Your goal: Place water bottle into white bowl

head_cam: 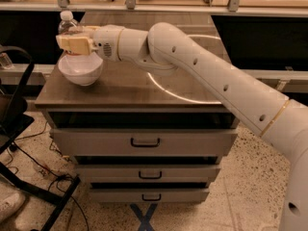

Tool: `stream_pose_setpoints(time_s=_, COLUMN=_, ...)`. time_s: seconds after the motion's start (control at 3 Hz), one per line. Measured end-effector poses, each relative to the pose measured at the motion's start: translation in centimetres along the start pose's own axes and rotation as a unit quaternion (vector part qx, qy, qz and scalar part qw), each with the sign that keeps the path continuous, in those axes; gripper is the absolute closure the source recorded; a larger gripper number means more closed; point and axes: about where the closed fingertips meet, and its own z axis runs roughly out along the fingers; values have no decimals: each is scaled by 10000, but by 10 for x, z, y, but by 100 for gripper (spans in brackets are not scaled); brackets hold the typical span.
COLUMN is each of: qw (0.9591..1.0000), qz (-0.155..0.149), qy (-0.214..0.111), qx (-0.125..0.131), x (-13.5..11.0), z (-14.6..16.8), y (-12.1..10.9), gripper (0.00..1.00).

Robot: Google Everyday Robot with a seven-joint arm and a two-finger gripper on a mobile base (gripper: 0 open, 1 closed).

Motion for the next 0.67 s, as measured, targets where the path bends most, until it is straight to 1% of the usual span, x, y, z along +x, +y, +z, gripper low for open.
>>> stream_pose_setpoints(time_s=0.67, qw=10000, qz=-3, qy=1, qx=-43, x=0, z=4, y=4, gripper=10)
